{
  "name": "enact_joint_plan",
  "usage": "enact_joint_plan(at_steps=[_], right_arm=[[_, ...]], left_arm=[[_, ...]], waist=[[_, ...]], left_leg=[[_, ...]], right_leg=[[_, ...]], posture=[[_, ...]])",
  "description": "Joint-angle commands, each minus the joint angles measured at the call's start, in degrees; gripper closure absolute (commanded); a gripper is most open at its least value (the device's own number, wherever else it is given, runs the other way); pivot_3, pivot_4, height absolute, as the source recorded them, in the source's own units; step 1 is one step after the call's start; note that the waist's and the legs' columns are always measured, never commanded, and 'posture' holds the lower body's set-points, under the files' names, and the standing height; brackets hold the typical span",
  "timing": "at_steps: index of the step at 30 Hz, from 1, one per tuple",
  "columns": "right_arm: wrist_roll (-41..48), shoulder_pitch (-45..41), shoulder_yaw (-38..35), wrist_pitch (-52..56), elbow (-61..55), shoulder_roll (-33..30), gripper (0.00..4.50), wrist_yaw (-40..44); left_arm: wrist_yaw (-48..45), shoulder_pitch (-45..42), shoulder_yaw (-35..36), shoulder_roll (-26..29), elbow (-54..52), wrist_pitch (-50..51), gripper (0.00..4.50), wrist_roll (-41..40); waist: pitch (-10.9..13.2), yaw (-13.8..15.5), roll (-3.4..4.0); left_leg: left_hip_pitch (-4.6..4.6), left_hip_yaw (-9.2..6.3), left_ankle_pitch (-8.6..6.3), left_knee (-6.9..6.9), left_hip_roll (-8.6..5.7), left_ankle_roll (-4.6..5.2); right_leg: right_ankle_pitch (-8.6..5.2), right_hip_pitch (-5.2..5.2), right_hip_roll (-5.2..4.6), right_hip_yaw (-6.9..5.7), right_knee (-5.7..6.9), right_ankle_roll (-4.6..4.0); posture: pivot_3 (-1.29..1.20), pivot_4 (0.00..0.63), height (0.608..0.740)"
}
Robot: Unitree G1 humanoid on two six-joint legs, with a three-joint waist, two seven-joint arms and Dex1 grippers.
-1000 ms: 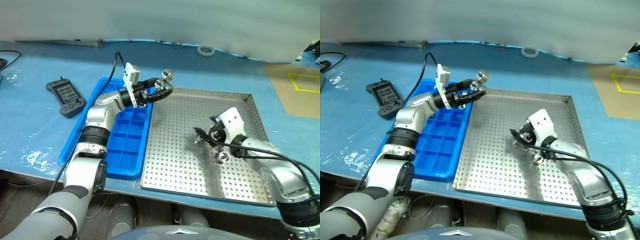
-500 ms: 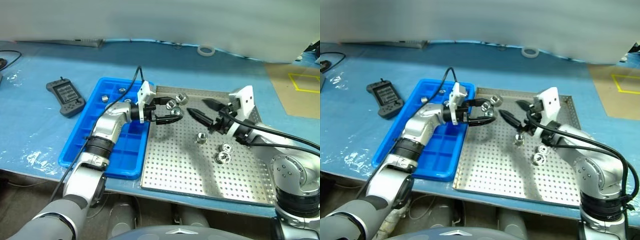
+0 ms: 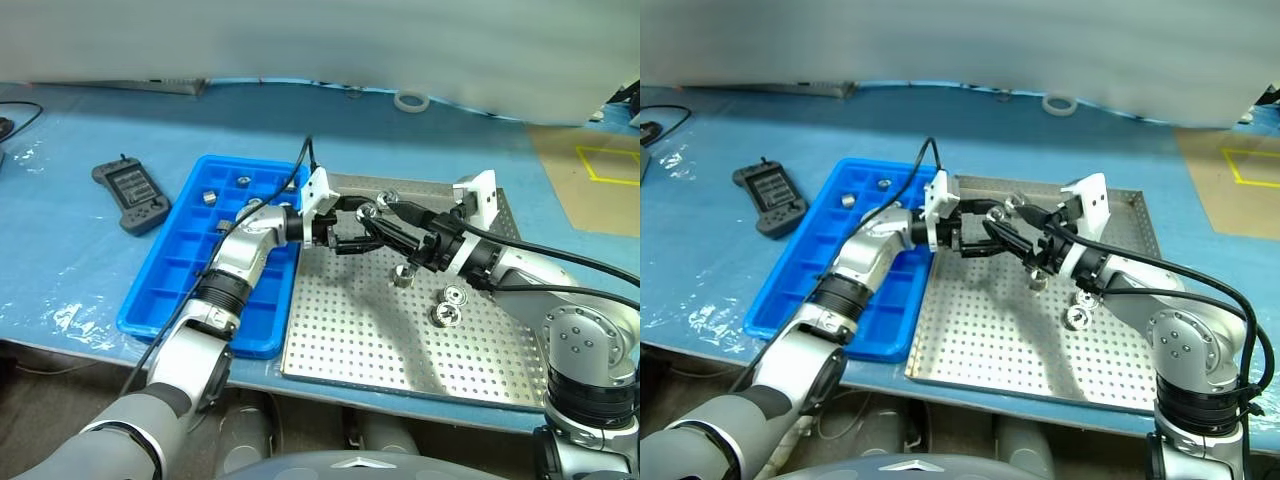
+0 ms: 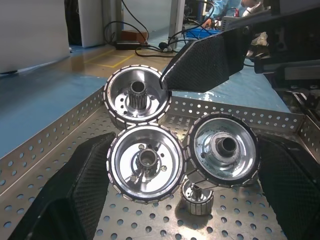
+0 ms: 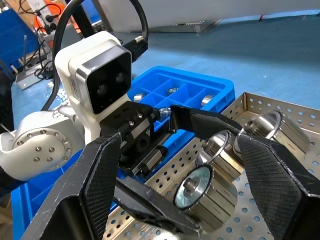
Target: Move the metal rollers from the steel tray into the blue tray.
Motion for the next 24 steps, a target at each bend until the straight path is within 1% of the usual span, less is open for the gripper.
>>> enact_joint_plan(at_steps=[1,3,7,11,17,24], right_arm=[[6.1,-2.2,-5.8,-1.3,2.5,3.4,0.56,-6.1],[8.0,-3.6,-7.0,-1.4,3.3,4.3,0.56,-8.4],[15.2,-5.4,-9.7,-2.2,4.9,6.5,0.56,-14.3],[17.5,-4.9,-9.8,-2.0,6.2,5.1,0.56,-16.5],[14.1,-2.2,-5.9,-2.3,7.7,4.4,0.56,-16.4],[12.2,-2.1,-5.4,-3.7,9.4,4.3,0.56,-16.4]], left_arm=[[0.1,-1.0,0.7,-0.4,-0.8,-2.6,0.52,-0.6],[0.8,-1.3,1.1,-0.4,0.2,-3.4,0.52,-0.4],[1.1,-1.3,1.4,-0.5,0.0,-3.3,0.52,-1.0],[1.1,-1.0,1.3,-0.5,-0.5,-3.1,0.52,-1.1],[1.3,-1.3,1.4,-0.8,-0.3,-3.0,0.52,-1.2],[1.1,-1.2,1.5,-0.7,-0.3,-2.8,0.52,-1.3]], waist=[[0.0,0.0,0.00],[0.0,0.0,0.04],[0.0,0.0,0.03],[0.0,0.1,0.04],[0.0,0.1,0.03],[0.0,0.1,0.03]], left_leg=[[0.01,0.00,-0.01,0.00,0.00,-0.01],[0.01,0.01,-0.07,0.01,-0.03,-0.10],[0.01,0.01,-0.05,0.01,-0.04,-0.15],[-0.02,0.02,0.09,-0.04,-0.03,-0.07],[-0.04,0.06,0.00,-0.05,-0.04,-0.20],[-0.04,0.06,-0.01,-0.05,-0.04,-0.24]], right_leg=[[0.00,0.00,0.00,0.00,0.00,0.00],[0.00,-0.01,-0.01,0.02,0.01,0.00],[0.00,0.00,-0.01,0.03,0.01,0.00],[0.00,-0.03,0.00,0.02,-0.02,0.00],[0.00,-0.05,-0.01,0.03,-0.04,0.00],[0.00,-0.07,0.00,0.03,-0.03,0.00]], posture=[[-0.33,0.150,0.740],[-0.33,0.150,0.740],[-0.34,0.150,0.740],[-0.34,0.150,0.740],[-0.33,0.150,0.740],[-0.34,0.150,0.740]])
